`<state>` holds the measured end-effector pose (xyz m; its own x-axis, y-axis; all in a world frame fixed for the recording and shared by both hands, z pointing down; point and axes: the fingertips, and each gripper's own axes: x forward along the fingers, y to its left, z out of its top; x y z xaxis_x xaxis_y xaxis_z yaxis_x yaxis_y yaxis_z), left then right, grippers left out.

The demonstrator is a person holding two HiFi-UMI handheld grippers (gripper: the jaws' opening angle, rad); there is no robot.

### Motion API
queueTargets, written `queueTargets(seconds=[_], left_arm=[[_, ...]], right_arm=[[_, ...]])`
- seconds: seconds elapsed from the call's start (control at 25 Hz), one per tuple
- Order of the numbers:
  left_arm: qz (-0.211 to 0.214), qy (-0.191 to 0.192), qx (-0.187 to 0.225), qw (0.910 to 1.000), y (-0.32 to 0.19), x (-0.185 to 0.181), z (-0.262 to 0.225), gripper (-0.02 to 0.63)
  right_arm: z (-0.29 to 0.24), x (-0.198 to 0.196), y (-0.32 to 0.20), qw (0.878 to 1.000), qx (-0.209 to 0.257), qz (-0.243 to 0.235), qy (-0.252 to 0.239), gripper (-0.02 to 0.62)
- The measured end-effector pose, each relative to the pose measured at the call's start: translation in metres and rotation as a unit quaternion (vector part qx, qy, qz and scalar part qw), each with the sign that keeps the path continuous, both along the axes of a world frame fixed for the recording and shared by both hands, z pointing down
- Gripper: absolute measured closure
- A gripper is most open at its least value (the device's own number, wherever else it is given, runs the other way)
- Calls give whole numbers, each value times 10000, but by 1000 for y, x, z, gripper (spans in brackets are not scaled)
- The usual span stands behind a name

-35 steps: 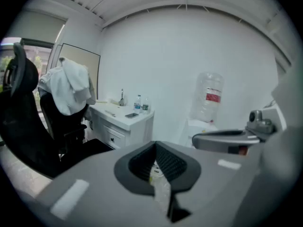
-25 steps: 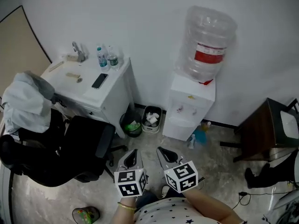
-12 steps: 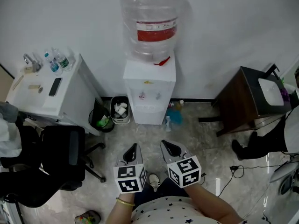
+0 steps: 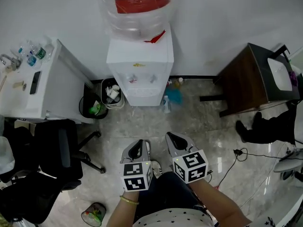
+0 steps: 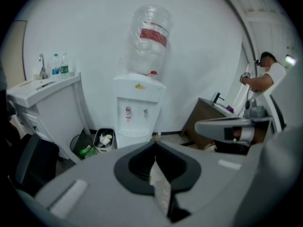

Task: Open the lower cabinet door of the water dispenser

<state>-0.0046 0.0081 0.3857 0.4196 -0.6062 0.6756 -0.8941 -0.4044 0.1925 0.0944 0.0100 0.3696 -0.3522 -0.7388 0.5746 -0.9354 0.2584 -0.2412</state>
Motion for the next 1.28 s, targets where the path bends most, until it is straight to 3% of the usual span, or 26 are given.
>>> queueTargets(seconds=[0.24,0.4,0.64,0.76,0.96,1.2,1.28], left_arm=[[122,-90,-364,9992,-60,3,89,600],[217,-296,-611,9975,-91,-5,175,600],[279,-350,-959,9944,-125,-4,301,600],[282,-453,-1059,9929,-137,-1,352,600],[180,-372,-1164,9923,-154,4,403,600],[49,-195,-1232,9922,-162,5,423,600],[21,-236,-1254,9918,-162,2,425,600]], right_arm=[[92,13,-74,9989,-393,234,-35,600],[190,21,-126,9976,-539,429,-100,600],[341,54,-192,9940,-878,587,300,598],[388,61,-217,9946,-892,344,409,458],[435,81,-262,9958,-703,277,520,302],[447,82,-292,9941,-458,-264,948,310],[446,80,-292,9943,-425,-244,950,316]])
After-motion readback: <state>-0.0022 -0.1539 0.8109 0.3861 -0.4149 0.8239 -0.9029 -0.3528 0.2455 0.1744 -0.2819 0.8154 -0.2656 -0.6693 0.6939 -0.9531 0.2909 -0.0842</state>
